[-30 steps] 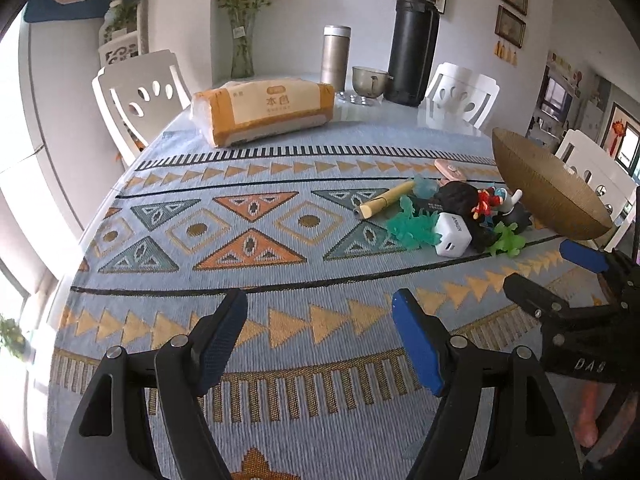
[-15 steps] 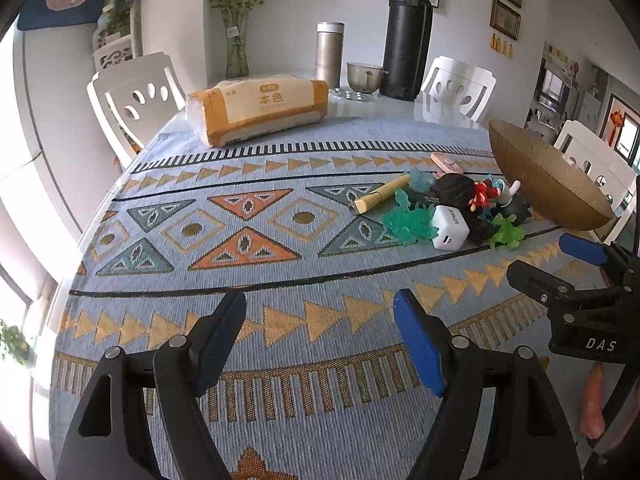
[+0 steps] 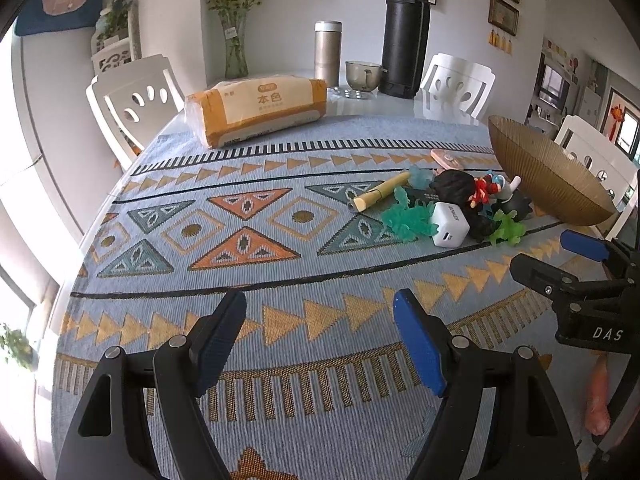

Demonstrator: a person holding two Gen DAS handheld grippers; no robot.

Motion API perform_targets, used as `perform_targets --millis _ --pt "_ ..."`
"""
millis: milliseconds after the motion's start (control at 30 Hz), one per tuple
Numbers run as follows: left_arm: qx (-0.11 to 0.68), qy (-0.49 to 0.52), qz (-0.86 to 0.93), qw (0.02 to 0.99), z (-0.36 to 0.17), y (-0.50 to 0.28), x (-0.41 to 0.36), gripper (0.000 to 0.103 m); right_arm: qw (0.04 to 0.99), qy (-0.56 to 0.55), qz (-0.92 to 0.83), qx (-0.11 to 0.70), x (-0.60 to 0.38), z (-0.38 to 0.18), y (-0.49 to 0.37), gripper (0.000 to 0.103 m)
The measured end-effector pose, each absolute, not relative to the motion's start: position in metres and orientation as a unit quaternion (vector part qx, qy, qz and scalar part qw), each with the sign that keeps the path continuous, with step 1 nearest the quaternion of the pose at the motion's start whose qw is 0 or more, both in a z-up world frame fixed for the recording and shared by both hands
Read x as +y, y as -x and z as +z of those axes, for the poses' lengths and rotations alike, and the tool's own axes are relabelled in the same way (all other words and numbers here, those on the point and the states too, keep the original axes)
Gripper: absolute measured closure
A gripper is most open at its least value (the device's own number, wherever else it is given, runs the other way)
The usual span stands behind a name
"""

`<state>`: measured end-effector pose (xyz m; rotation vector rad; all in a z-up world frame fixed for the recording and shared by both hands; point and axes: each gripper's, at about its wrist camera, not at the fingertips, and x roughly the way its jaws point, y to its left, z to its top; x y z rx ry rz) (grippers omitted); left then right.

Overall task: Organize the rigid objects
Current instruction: 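Withdraw both tools from the bowl back over the table, then grasp the yellow stick with the left tool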

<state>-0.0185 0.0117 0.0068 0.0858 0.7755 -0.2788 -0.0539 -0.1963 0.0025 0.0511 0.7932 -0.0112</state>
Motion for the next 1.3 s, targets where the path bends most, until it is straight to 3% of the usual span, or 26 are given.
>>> perform_targets --millis 367,567,700,733,833,1000,1300 --pt "0.38 -0.04 -0.139 0.914 0.007 0.017 0.012 0.028 0.924 -0.041 -0.013 0.38 -0.202 0.005 0.057 0.0" --pt "0.418 0.003 -0.205 0.885 0.018 0.0 0.011 0.028 0.922 -0.118 -0.027 0.368 -0.238 0.008 0.062 0.0" --pt "0.427 -0.046 -0.199 0.881 0.025 -0.025 -0.013 0.029 0.914 -0.159 -0.008 0.374 -0.251 0.005 0.061 0.0" --pt "0.423 -0.066 -0.193 0.883 0.024 -0.035 -0.02 0.03 0.913 -0.162 -0.006 0.374 -0.252 0.004 0.061 0.0" --pt "0.437 -0.095 -0.191 0.874 0.014 -0.067 -0.029 0.051 0.915 -0.155 0.005 0.372 -0.248 0.006 0.062 0.0" --pt "0.452 -0.131 -0.223 0.854 0.0 -0.096 -0.041 0.055 0.919 -0.122 0.017 0.374 -0.233 0.007 0.061 0.0" --pt "0.469 -0.108 -0.3 0.824 -0.003 -0.13 -0.046 0.055 0.914 -0.131 0.023 0.383 -0.236 0.003 0.055 0.0"
